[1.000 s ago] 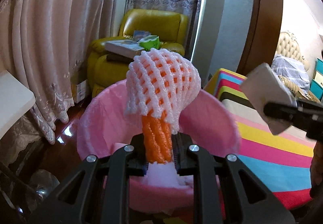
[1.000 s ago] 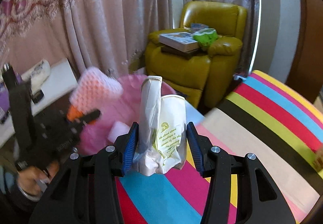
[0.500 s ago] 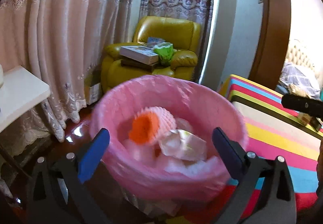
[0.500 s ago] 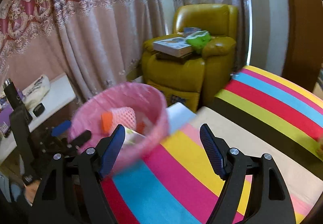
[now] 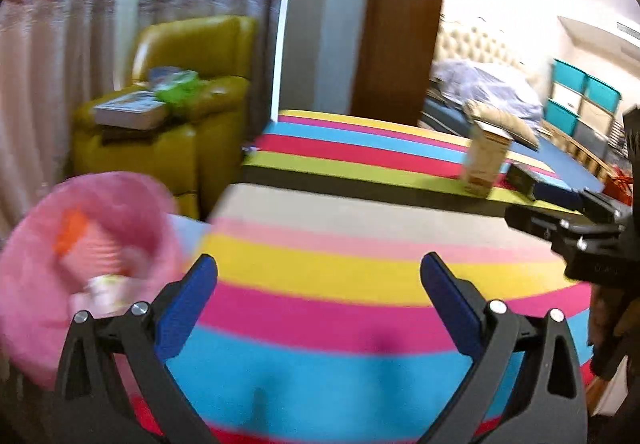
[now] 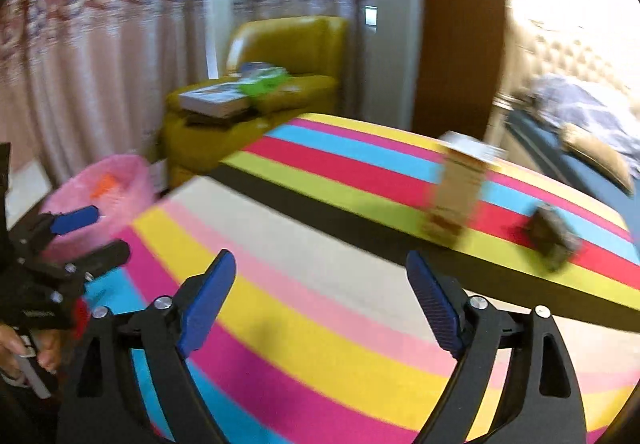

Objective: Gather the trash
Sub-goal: 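Move both tools back over the table toward the two boxes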

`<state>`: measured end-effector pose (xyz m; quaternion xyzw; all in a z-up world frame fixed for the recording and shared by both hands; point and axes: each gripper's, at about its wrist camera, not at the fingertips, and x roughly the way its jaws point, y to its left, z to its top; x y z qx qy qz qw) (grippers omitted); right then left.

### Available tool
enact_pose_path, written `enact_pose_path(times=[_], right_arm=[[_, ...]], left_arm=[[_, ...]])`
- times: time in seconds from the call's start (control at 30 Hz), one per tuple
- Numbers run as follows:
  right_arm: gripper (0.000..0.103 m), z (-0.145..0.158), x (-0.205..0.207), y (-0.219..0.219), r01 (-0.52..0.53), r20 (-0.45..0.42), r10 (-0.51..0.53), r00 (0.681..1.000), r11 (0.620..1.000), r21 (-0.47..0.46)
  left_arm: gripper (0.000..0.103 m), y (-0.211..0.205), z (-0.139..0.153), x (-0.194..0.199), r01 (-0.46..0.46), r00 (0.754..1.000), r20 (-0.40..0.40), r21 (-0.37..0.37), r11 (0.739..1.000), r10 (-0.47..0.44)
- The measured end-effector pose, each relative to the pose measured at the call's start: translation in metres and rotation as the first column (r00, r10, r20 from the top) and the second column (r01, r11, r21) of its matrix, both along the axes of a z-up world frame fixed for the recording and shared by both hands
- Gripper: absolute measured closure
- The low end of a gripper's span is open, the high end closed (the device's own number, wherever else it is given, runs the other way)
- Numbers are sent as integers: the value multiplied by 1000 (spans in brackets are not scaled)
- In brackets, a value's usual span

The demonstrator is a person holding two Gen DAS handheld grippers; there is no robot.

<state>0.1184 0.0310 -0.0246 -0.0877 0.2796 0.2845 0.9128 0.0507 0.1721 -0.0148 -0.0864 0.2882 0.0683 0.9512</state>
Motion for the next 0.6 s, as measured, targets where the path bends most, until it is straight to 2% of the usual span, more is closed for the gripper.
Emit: enact_pose_path(times=[0.1, 0.2, 0.3, 0.4, 0.43, 0.6], right_arm=[[20, -6, 21, -44, 97, -22, -97, 995, 995, 14], [19, -13, 44, -86, 207, -53, -206, 977, 978, 21], [19, -17, 69, -123, 293, -72, -291, 954, 956, 22], [18, -22, 99, -146, 341, -92, -340, 936, 940, -9], [18, -25, 109, -152, 350, -98, -350, 931, 937, -25], [18, -36, 164, -153, 357, -145, -369, 918, 929, -100]], left_arm=[[5, -30, 0, 34, 41, 999, -12, -27, 999, -41], [5, -64, -1, 72, 78, 996, -34, -37, 996, -79], [5, -98, -8, 109, 105, 993, -52, 6, 994, -105], [5, -123, -21, 135, 133, 988, -90, 52, 990, -128], [5, -131, -27, 147, 152, 980, -135, 58, 987, -143], [6, -140, -44, 168, 175, 958, -241, 51, 983, -158]])
